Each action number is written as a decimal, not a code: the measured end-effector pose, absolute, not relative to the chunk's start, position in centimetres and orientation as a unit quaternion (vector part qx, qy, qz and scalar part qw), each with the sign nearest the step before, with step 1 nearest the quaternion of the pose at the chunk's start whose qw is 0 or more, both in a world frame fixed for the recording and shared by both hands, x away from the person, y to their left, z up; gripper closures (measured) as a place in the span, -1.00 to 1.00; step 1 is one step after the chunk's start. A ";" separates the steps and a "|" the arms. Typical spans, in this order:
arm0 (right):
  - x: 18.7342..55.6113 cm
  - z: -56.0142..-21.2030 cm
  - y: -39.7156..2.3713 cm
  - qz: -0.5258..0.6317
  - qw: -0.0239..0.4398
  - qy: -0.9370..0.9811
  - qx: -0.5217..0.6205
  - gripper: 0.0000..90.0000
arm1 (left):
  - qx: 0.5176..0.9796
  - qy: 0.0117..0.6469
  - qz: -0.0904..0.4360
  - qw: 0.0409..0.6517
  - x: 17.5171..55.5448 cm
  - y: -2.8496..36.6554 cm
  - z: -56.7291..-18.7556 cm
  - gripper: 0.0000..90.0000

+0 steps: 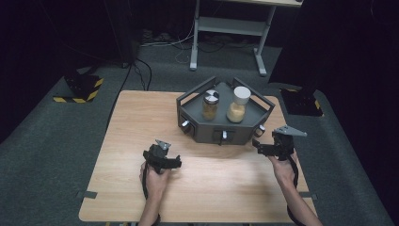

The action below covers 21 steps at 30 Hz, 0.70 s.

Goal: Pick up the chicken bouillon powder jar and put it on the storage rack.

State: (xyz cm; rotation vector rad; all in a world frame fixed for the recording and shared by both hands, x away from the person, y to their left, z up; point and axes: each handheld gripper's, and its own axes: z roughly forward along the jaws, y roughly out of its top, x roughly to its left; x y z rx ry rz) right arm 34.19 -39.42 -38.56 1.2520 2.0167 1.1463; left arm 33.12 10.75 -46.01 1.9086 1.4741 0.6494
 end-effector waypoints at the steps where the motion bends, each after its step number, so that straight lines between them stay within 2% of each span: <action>1: 34.2 -38.6 -39.4 0.421 0.250 0.741 0.460 -0.93 | 0.725 0.560 0.247 0.317 33.1 10.8 -46.0 -0.97; 10: 34.8 -42.3 -38.5 0.387 0.235 0.759 0.469 -0.93 | 0.725 0.560 0.247 0.316 33.1 10.8 -46.0 -0.97; 21: 35.2 -44.2 -38.0 0.369 0.235 0.757 0.486 -0.93 | 0.725 0.560 0.247 0.317 33.1 10.8 -46.0 -0.97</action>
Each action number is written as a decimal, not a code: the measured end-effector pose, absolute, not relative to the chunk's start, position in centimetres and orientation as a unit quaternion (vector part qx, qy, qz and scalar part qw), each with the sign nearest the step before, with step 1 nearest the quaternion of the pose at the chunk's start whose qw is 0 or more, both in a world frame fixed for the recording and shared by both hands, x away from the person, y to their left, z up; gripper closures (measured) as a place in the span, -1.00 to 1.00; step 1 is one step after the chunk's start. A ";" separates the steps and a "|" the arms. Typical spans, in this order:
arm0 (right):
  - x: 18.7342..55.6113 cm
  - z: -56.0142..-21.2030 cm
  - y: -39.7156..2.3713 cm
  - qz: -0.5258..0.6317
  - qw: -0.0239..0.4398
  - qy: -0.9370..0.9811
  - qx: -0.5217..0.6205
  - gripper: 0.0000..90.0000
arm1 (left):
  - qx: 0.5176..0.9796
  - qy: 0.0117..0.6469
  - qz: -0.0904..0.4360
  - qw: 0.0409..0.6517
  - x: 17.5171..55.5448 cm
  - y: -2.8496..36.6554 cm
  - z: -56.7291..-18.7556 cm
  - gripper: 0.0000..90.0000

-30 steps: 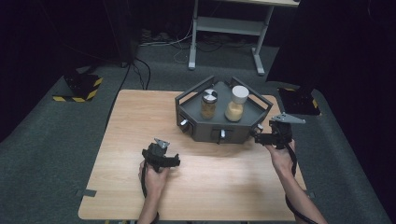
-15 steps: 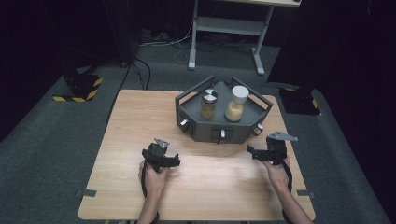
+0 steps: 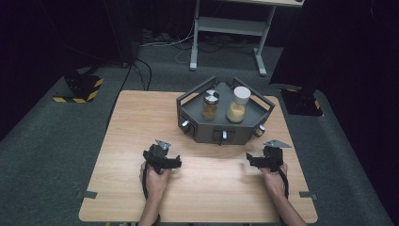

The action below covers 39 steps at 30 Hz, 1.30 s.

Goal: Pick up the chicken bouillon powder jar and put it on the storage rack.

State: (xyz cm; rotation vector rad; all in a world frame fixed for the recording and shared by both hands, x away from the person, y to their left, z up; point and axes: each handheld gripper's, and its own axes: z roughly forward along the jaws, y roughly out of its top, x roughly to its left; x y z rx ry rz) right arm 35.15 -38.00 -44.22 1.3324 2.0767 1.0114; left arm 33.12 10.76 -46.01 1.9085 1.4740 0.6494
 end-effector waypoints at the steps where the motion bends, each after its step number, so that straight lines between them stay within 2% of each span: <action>1: 35.2 -44.2 -38.0 0.369 0.235 0.757 0.486 -0.93 | 0.725 0.560 0.247 0.317 33.1 10.8 -46.0 -0.97; 14: 36.0 -45.5 -36.4 0.349 0.233 0.763 0.492 -0.92 | 0.725 0.560 0.247 0.317 33.1 10.8 -46.0 -0.97; 39: 36.4 -45.3 -35.7 0.332 0.233 0.771 0.491 -0.93 | 0.725 0.560 0.247 0.317 33.1 10.8 -46.0 -0.97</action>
